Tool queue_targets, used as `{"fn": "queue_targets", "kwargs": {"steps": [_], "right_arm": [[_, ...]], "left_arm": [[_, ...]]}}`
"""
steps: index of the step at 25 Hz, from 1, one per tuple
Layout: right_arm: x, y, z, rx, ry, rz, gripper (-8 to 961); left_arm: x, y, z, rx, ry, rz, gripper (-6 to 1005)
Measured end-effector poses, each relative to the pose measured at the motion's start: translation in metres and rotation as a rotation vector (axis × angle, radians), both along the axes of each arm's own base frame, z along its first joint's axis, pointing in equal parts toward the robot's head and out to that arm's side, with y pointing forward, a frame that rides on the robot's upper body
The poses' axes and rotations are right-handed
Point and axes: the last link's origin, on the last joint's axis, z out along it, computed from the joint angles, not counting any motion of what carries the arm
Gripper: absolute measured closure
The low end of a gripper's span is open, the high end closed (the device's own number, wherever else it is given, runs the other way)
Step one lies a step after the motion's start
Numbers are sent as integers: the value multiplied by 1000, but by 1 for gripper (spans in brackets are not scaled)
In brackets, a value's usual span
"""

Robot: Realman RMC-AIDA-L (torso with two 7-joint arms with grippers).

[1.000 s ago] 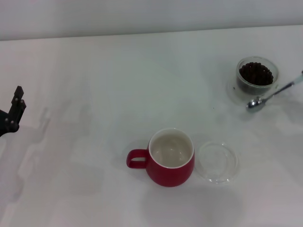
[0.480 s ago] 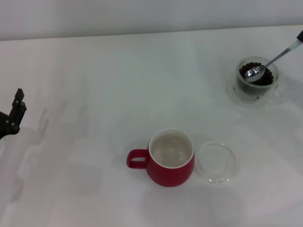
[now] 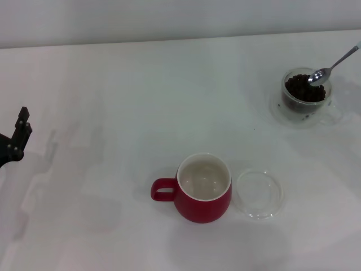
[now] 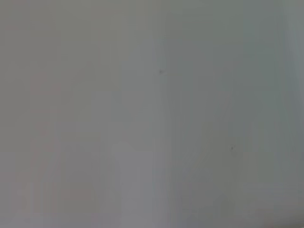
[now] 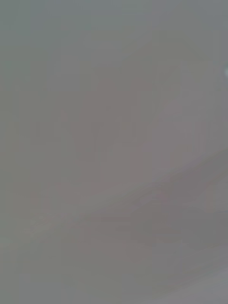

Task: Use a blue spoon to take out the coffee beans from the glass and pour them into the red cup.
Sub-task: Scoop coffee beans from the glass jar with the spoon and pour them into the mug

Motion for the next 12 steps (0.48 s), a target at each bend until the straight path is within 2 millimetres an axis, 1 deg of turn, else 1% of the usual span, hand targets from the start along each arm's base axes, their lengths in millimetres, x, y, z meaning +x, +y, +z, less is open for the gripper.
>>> {"fn": "queue_targets", "kwargs": {"steps": [4, 12], "right_arm": [[2, 2, 1, 8, -34, -5, 809], [2, 9, -5, 9, -95, -16, 809]], "left_arm": [[0, 0, 0, 0, 0, 0, 392], [0, 0, 0, 1, -3, 0, 392]]}}
